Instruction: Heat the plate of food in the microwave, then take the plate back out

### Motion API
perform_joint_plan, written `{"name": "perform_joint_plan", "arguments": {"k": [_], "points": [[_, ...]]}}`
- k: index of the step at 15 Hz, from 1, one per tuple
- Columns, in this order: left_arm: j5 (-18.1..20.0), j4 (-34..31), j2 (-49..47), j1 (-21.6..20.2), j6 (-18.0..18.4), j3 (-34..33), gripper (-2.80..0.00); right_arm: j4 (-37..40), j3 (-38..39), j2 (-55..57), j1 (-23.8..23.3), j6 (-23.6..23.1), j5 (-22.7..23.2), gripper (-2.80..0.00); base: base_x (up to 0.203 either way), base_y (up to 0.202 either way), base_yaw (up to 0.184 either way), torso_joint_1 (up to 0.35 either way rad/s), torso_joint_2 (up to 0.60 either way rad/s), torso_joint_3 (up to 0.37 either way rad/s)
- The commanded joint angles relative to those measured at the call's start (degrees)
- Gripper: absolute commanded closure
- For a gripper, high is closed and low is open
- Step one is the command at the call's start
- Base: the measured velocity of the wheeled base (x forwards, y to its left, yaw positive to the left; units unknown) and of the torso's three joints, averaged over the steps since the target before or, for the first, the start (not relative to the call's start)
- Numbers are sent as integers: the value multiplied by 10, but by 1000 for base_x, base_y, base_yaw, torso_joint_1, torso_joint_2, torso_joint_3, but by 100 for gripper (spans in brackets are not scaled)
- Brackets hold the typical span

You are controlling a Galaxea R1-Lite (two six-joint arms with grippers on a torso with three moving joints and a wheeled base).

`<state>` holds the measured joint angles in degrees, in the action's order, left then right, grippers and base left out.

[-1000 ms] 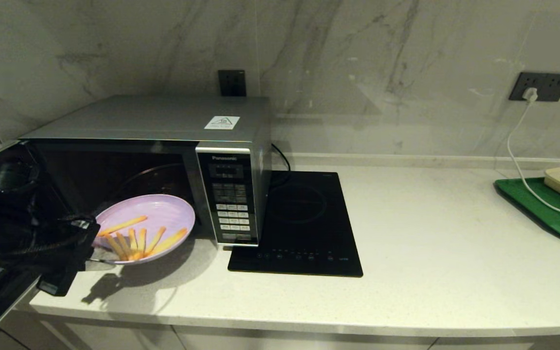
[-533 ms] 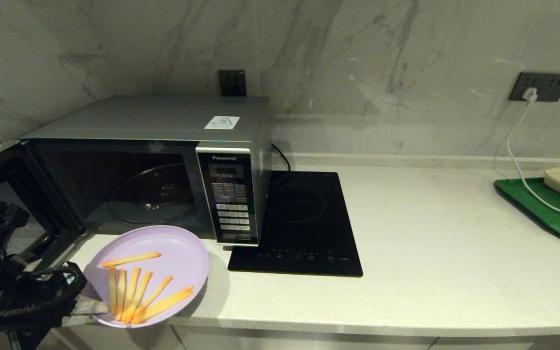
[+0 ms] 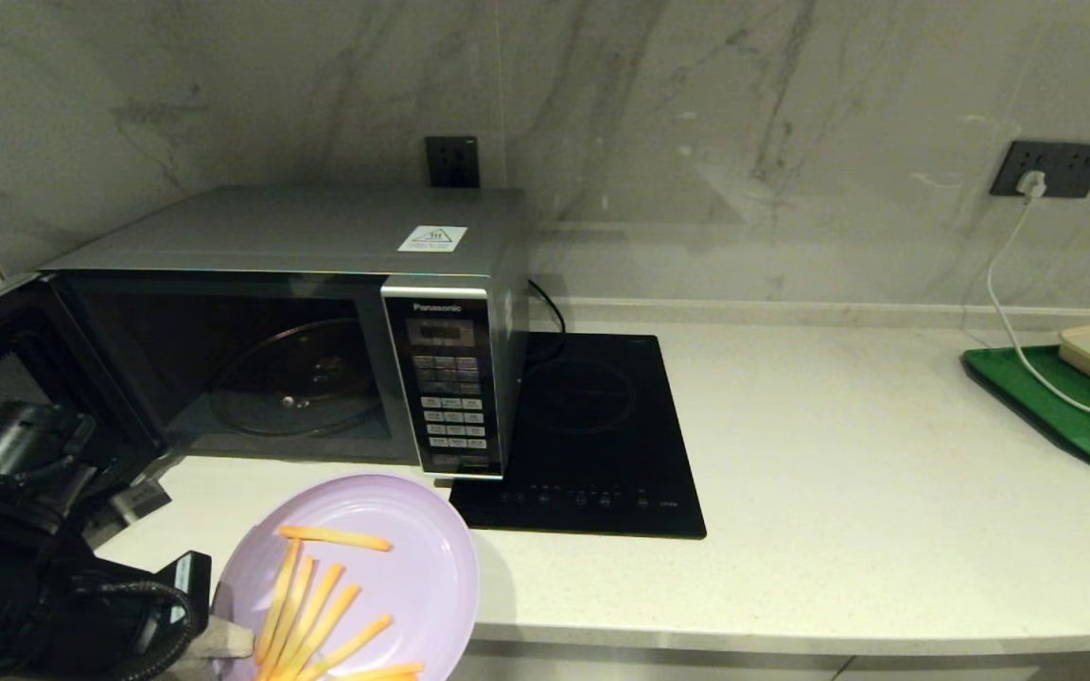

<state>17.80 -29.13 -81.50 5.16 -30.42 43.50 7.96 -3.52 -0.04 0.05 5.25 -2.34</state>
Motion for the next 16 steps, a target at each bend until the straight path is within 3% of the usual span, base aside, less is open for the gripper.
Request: {"name": "perform_joint_plan", "arguments": {"k": [1,5,8,9,12,16], "points": [[-60,9,-21,66,8,2,0,0,0,0,0,0,0,0,0,0,0,0,0,0],[-137,92,-89,128,22,11,0,0,0,0,0,0,0,0,0,0,0,0,0,0],[-136,97,-148,160,-21,79,0,0,0,0,0,0,0,0,0,0,0,0,0,0],[-124,86,-164,171,-49,106,0,0,0,0,0,0,0,0,0,0,0,0,0,0],[-14,27,-183,187,-122,157,0,0,0,0,0,0,0,0,0,0,0,0,0,0],[58,1,-185,199,-213,179,0,0,0,0,0,0,0,0,0,0,0,0,0,0]]}}
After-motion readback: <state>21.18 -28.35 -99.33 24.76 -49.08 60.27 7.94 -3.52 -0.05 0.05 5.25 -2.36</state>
